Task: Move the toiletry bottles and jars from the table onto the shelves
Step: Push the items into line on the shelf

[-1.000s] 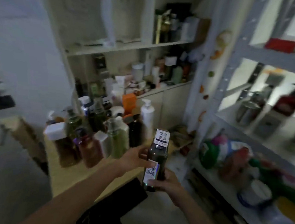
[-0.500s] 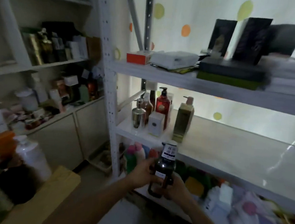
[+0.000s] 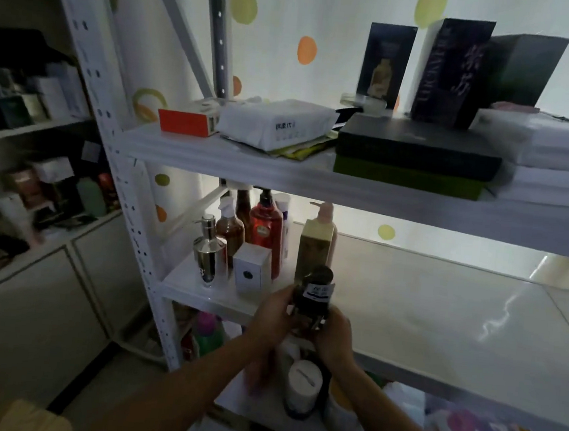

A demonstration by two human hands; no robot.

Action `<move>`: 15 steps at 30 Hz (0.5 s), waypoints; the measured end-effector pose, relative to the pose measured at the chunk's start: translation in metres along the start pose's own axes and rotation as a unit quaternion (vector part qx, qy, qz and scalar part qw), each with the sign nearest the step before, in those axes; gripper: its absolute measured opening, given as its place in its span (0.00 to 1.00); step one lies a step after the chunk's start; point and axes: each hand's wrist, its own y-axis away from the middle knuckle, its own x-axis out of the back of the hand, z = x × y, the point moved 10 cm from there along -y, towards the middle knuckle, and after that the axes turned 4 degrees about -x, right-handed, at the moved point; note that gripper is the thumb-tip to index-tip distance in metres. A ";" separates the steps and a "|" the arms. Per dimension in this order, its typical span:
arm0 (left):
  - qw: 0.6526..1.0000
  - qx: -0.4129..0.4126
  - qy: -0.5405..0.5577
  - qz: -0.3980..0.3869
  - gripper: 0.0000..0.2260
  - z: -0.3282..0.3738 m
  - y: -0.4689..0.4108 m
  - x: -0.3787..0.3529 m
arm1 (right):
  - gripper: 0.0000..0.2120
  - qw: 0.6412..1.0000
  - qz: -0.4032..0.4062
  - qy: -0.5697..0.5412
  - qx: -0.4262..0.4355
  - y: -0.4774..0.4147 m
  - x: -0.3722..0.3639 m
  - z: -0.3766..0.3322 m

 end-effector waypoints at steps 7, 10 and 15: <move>0.999 0.002 0.005 -0.036 0.15 -0.050 -0.046 0.002 | 0.18 0.997 0.033 0.063 -0.019 -0.036 -0.025 0.007; 0.997 -0.008 -0.005 -0.070 0.18 -0.060 -0.061 -0.002 | 0.16 0.996 0.039 0.079 -0.024 -0.044 -0.026 0.012; 0.995 -0.003 0.002 -0.101 0.21 -0.072 -0.068 -0.008 | 0.16 0.995 0.054 0.085 -0.018 -0.046 -0.027 0.013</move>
